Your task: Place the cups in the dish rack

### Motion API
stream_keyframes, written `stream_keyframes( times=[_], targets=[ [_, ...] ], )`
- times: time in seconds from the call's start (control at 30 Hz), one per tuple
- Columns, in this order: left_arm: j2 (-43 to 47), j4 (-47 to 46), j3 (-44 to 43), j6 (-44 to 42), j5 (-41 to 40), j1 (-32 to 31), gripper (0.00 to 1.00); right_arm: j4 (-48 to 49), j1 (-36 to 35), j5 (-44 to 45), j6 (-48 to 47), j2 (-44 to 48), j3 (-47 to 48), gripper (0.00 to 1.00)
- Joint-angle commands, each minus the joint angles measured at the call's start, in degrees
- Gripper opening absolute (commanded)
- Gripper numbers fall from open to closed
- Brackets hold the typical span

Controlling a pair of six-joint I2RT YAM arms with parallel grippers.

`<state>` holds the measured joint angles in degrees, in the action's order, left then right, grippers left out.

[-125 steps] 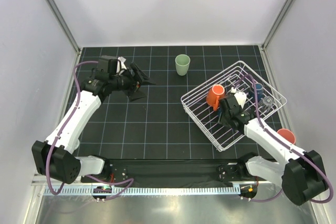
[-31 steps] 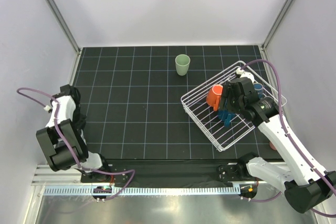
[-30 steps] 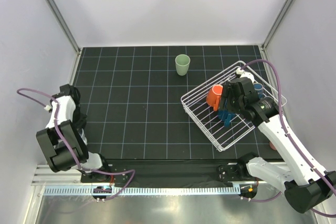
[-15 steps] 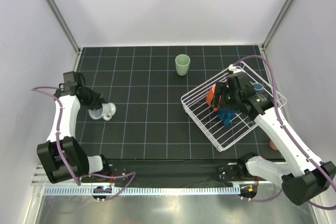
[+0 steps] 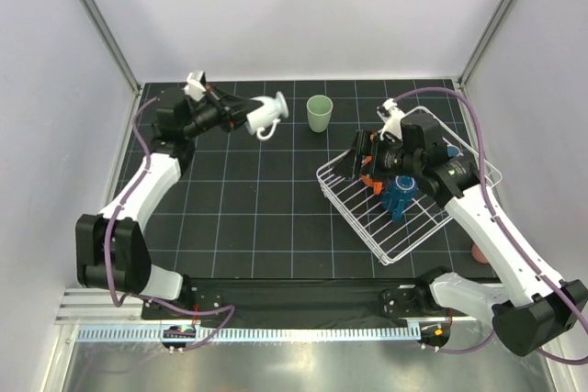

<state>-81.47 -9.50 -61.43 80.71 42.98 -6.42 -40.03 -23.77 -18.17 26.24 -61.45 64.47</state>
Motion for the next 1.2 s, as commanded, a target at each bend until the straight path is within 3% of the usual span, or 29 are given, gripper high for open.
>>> stream_keyframes(
  times=[0.0,0.13,0.4,0.7,0.77,0.8,0.9,0.93,0.97,1.1,1.13,1.17],
  targets=[
    [0.2,-33.1,-0.4,16.9,-0.7,-4.8,0.0,12.1,0.0,-12.0,3.1,-0.2,-0.3,0.92],
    [-1.1,-32.9,-4.7,15.1,-3.0,-12.4,0.0,18.0,0.0,-18.3,5.7,-2.0,2.1,0.92],
    [0.1,-33.3,-5.5,12.9,-6.9,-18.3,0.0,29.0,0.0,-19.7,13.2,-3.4,1.3,0.89],
    [-1.1,-33.9,-6.3,11.1,-8.1,-24.8,0.0,38.0,0.0,-20.9,21.0,-6.0,0.0,0.73],
    [-1.1,-34.4,-6.2,11.0,-8.1,-25.2,0.0,38.8,-0.1,-20.9,21.7,-6.1,-0.3,0.65],
    [-0.9,-34.4,-6.1,11.0,-8.0,-25.2,0.0,38.5,0.0,-20.3,21.8,-6.3,-0.2,0.54],
    [-0.1,-34.9,-5.4,10.7,-8.2,-25.2,0.0,37.0,-0.1,-19.8,21.8,-6.9,-0.1,0.33],
    [0.1,-34.9,-5.1,10.7,-8.2,-25.2,0.0,36.5,0.0,-18.9,21.5,-7.2,0.0,0.08],
    [0.2,-34.9,-4.8,10.7,-8.0,-25.2,0.0,35.1,0.0,-18.5,21.1,-7.4,0.2,0.04],
    [-0.5,-33.6,-3.9,11.8,-7.7,-25.1,0.01,30.9,-0.1,-14.8,16.9,-7.2,1.5,0.04],
    [-1.0,-32.5,-4.0,12.2,-6.6,-25.1,0.22,30.1,0.0,-14.1,16.0,-6.5,1.8,0.04],
    [-1.3,-30.9,-4.1,12.0,-5.8,-25.0,0.36,27.9,0.0,-12.2,14.9,-6.2,2.2,0.04]
  ],
)
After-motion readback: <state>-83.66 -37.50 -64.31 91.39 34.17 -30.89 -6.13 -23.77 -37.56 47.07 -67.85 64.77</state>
